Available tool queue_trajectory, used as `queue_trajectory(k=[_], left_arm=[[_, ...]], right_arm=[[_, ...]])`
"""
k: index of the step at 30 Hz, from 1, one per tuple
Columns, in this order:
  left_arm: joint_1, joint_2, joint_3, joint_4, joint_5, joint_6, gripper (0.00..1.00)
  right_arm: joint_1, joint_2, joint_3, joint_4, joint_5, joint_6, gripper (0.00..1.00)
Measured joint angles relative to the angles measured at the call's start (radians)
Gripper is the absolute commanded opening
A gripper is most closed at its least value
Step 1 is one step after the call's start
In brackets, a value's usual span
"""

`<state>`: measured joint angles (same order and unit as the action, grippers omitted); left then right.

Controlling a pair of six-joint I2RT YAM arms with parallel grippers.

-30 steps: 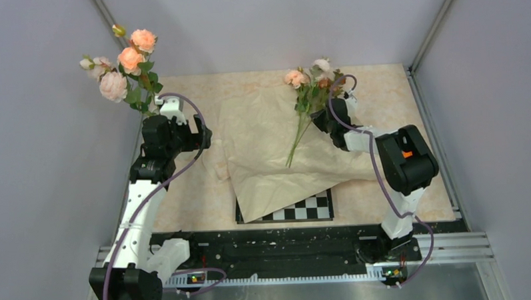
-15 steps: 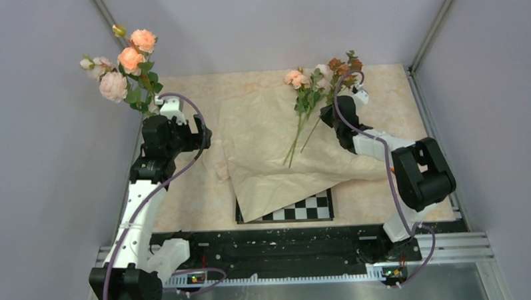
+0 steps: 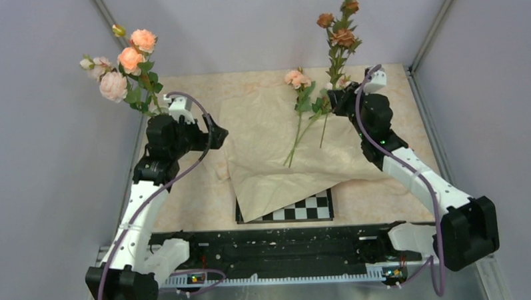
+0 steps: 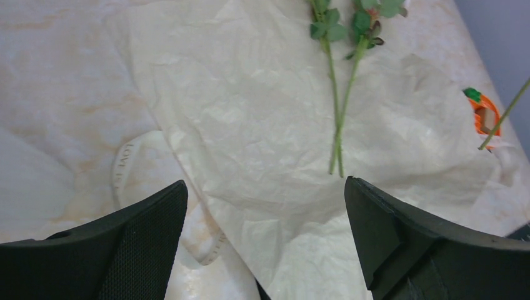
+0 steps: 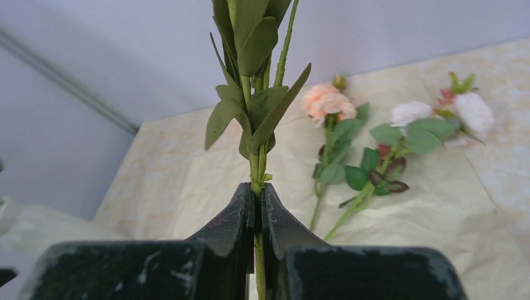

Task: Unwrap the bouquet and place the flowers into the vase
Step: Pick up the fake flower from the wrapping paper.

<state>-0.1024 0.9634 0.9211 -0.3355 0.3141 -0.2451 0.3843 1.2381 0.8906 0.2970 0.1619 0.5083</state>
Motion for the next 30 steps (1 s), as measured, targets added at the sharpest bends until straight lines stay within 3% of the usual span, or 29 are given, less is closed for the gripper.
queue_trajectory(k=[6, 12, 20, 24, 26, 30], left_arm=[[-0.157, 0.0, 0.037, 0.031, 0.045, -0.1, 0.99], [-0.309, 0.001, 0.063, 0.233, 0.122, -0.286, 0.99], [-0.483, 0.043, 0.063, 0.578, 0.169, -0.491, 0.99], [-0.531, 0.077, 0.063, 0.676, 0.168, -0.539, 0.99], [-0.542, 0.086, 0.063, 0.7, 0.166, -0.551, 0.96], [-0.549, 0.096, 0.063, 0.747, 0.168, -0.578, 0.79]], right_arm=[[0.0, -0.125, 0.0, -0.029, -0.261, -0.072, 0.0], [0.01, -0.191, 0.0, -0.015, -0.523, -0.042, 0.0], [0.122, -0.204, 0.001, 0.056, -0.7, 0.035, 0.0], [0.177, -0.204, 0.002, 0.074, -0.74, 0.051, 0.0], [0.199, -0.203, 0.008, 0.076, -0.758, 0.055, 0.0], [0.224, -0.197, 0.034, 0.08, -0.794, 0.061, 0.0]])
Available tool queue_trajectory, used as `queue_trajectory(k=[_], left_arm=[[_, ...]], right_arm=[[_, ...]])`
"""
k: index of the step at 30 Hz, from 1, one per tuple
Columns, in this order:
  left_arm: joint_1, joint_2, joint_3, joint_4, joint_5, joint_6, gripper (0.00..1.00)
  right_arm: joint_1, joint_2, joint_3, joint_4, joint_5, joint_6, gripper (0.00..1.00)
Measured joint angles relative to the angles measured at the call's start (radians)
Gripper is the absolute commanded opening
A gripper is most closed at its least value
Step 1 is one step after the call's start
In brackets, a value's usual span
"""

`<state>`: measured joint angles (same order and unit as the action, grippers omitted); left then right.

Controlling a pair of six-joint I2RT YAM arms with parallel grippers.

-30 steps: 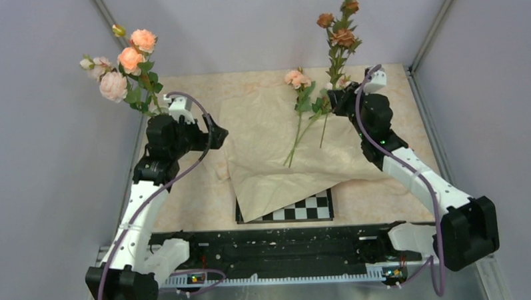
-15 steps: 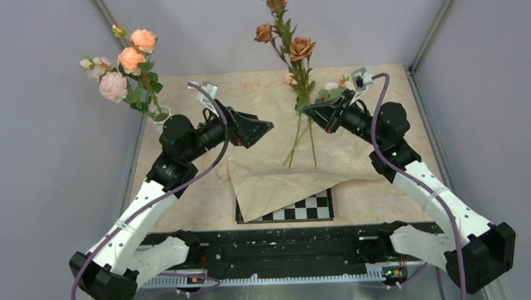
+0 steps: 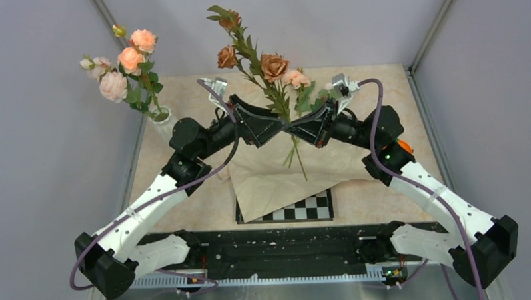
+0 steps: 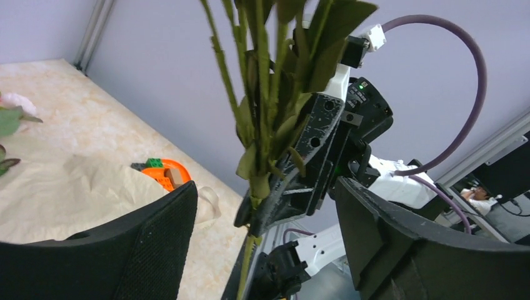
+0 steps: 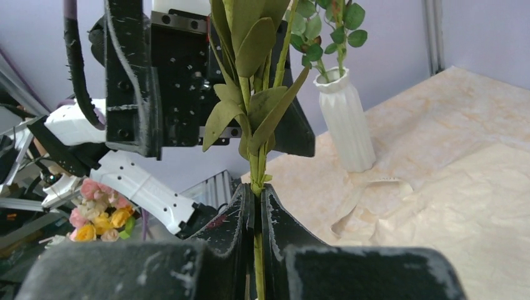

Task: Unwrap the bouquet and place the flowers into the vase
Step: Pick up the fake flower from the wrapping paper.

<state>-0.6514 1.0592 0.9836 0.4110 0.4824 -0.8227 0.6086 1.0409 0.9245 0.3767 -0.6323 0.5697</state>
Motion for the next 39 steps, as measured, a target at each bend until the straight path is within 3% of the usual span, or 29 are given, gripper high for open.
queue_trajectory(k=[5, 11, 16, 21, 24, 31, 36, 39], left_arm=[[-0.002, 0.007, 0.0, 0.022, 0.0, -0.024, 0.56], [-0.005, 0.011, 0.0, 0.036, 0.001, -0.026, 0.53], [-0.005, 0.011, 0.0, 0.037, -0.002, -0.026, 0.41], [-0.005, 0.01, 0.0, 0.032, -0.016, -0.017, 0.11], [-0.004, 0.01, 0.0, 0.029, -0.028, -0.013, 0.0], [-0.004, 0.008, 0.0, 0.014, -0.036, -0.005, 0.0], [-0.005, -0.009, 0.0, -0.036, -0.046, 0.038, 0.0], [-0.005, -0.023, 0.008, -0.101, -0.057, 0.095, 0.0]], right_arm=[[0.011, 0.017, 0.028, 0.004, -0.032, 0.0, 0.0], [0.018, 0.048, 0.041, -0.003, -0.065, 0.0, 0.0], [0.023, 0.056, 0.041, -0.01, -0.08, 0.0, 0.0], [0.025, 0.056, 0.041, -0.009, -0.093, 0.0, 0.0], [0.026, 0.057, 0.048, -0.01, -0.098, -0.002, 0.0], [0.028, 0.061, 0.053, -0.027, -0.095, -0.01, 0.0], [0.034, 0.063, 0.059, -0.056, -0.09, -0.02, 0.4], [0.035, 0.063, 0.06, -0.08, -0.071, -0.038, 0.57]])
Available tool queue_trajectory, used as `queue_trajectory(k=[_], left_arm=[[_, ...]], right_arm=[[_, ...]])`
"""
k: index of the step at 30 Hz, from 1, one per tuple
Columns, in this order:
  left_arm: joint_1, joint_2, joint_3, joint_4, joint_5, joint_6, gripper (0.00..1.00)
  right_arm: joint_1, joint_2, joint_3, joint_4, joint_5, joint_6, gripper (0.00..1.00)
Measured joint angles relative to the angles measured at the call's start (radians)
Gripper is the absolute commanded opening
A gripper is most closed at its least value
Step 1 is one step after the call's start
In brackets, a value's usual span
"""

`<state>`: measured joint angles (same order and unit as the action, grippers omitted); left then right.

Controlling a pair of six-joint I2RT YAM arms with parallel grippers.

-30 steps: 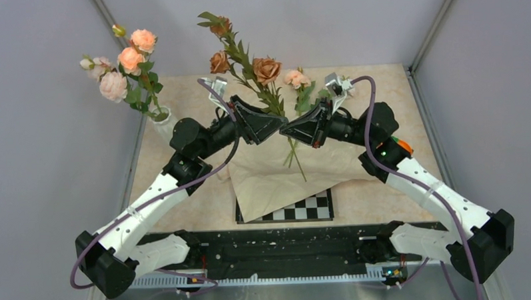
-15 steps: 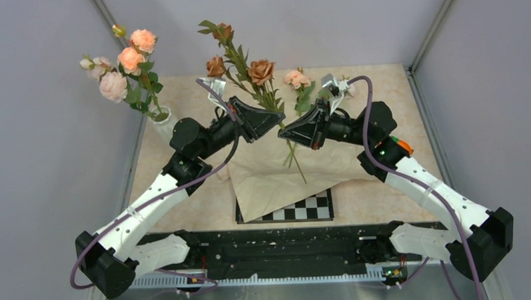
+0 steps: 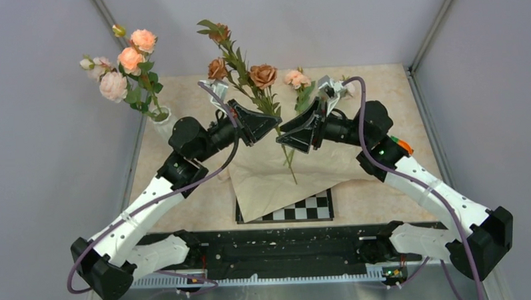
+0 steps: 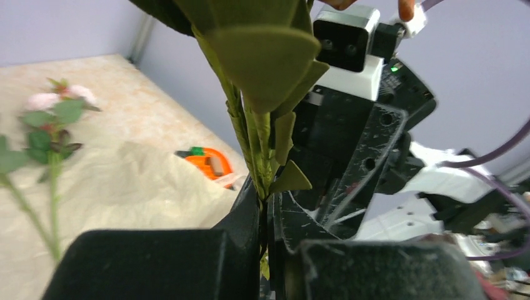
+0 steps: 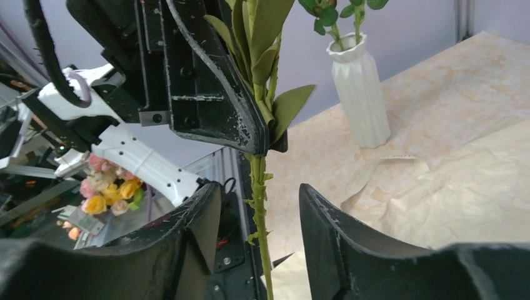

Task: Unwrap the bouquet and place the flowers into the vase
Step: Pick up the fake flower from the wrapping paper, then insert the fake flower into the vase.

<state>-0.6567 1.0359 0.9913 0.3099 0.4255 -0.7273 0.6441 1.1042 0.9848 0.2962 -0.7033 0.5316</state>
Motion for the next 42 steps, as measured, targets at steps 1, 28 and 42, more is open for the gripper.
queue_trajectory(k=[1, 28, 42], left_arm=[[0.0, -0.004, 0.01, -0.035, -0.009, 0.029, 0.0], [0.531, -0.019, 0.4, -0.596, -0.162, 0.79, 0.0], [0.833, 0.105, 0.488, -0.515, -0.122, 0.853, 0.0]], right_arm=[[0.0, 0.0, 0.0, -0.01, 0.006, -0.007, 0.61], [-0.074, -0.216, -0.167, -0.305, 0.396, -0.131, 0.76], [-0.13, -0.339, -0.22, -0.354, 0.403, -0.132, 0.76]])
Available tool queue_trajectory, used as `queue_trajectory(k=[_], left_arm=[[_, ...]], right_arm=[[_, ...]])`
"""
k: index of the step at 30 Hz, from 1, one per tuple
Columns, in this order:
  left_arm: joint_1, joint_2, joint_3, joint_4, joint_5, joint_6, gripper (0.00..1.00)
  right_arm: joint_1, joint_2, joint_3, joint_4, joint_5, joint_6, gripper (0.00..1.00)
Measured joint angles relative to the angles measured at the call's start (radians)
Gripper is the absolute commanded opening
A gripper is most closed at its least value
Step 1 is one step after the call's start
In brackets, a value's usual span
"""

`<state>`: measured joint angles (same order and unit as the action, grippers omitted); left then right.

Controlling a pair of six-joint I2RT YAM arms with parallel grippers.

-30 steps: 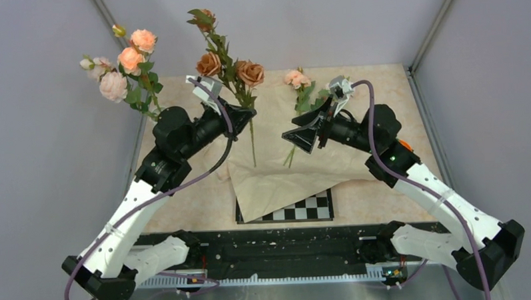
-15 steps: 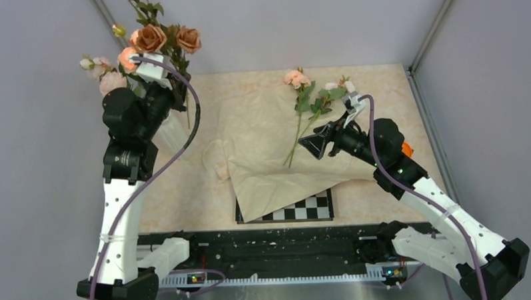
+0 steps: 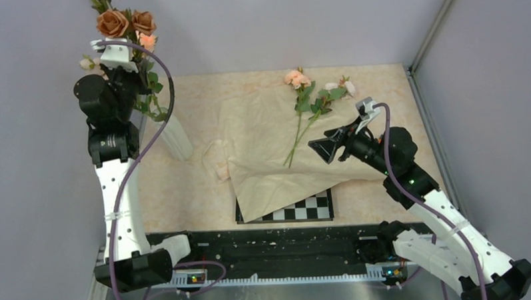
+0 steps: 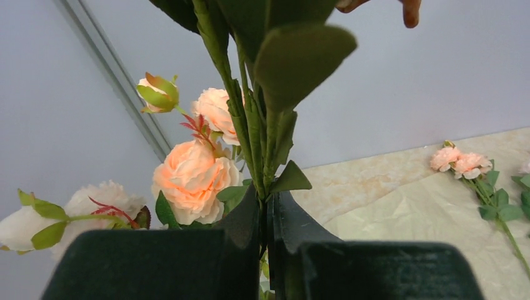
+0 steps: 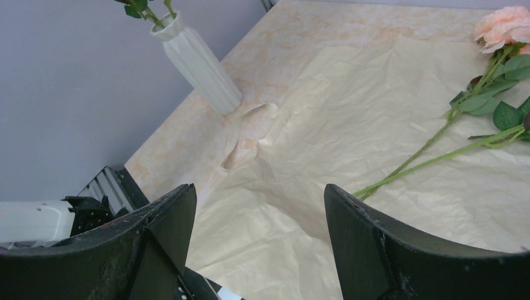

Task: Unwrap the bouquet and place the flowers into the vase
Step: Insert the fake flower into the vase.

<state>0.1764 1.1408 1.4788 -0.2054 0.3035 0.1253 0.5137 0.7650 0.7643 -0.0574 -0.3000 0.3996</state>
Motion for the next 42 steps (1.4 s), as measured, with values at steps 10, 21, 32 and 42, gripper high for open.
queue_trajectory(k=[10, 21, 32, 42], left_arm=[[0.079, -0.003, -0.167, 0.177, 0.095, -0.064, 0.0], [0.087, -0.004, -0.271, 0.283, 0.128, -0.1, 0.0], [0.09, -0.009, -0.4, 0.282, 0.106, -0.074, 0.06], [0.09, -0.01, -0.478, 0.277, 0.068, -0.069, 0.16]], right_arm=[[0.0, -0.033, -0.005, -0.003, -0.012, 0.0, 0.76], [0.0, -0.036, -0.02, 0.002, -0.016, 0.001, 0.76], [0.0, -0.037, -0.025, 0.005, -0.019, 0.001, 0.76], [0.0, -0.051, -0.057, 0.006, -0.018, 0.004, 0.76]])
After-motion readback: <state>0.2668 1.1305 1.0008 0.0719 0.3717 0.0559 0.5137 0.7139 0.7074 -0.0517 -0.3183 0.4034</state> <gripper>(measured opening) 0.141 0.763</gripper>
